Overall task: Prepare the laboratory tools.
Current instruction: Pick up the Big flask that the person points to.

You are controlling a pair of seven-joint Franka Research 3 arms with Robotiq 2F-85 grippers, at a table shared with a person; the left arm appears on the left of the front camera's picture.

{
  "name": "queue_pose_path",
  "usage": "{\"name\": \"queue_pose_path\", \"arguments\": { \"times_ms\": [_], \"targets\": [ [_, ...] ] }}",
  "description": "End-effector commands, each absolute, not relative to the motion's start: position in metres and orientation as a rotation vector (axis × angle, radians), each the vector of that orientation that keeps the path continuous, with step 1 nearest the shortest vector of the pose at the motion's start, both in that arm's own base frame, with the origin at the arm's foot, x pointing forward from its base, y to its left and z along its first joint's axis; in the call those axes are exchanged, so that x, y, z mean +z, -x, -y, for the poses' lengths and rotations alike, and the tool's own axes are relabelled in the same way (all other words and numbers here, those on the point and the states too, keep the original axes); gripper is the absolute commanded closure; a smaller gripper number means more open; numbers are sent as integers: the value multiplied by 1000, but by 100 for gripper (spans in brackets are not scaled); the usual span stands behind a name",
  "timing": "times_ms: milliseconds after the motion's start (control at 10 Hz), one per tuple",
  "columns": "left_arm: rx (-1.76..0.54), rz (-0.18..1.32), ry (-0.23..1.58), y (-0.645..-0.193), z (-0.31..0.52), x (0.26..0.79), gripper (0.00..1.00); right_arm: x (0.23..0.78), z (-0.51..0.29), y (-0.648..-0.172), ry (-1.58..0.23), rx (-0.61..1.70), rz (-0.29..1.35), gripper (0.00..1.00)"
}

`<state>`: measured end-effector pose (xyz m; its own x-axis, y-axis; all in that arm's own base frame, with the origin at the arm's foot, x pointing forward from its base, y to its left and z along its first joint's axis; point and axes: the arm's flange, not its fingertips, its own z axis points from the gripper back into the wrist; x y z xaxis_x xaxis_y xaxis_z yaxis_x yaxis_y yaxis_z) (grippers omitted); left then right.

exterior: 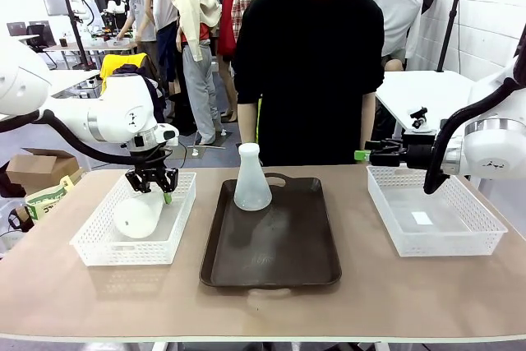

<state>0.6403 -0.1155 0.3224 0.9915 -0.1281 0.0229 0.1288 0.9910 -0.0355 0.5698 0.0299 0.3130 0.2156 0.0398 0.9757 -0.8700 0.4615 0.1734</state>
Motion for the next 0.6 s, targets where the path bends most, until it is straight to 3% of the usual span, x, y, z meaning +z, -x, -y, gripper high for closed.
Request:
{"name": "queue_pose_path", "arguments": {
  "times_ms": [0, 100, 500],
  "targets": [
    [-157, -57, 32, -627, 115, 323, 100, 313, -31, -569, -885, 775, 1177, 0],
    [-129, 21, 37, -640, 116, 322, 100, 313, -31, -569, -885, 775, 1177, 0],
    [-129, 21, 37, -640, 116, 322, 100, 313, -31, -569, -885, 775, 1177, 0]
  ]
}}
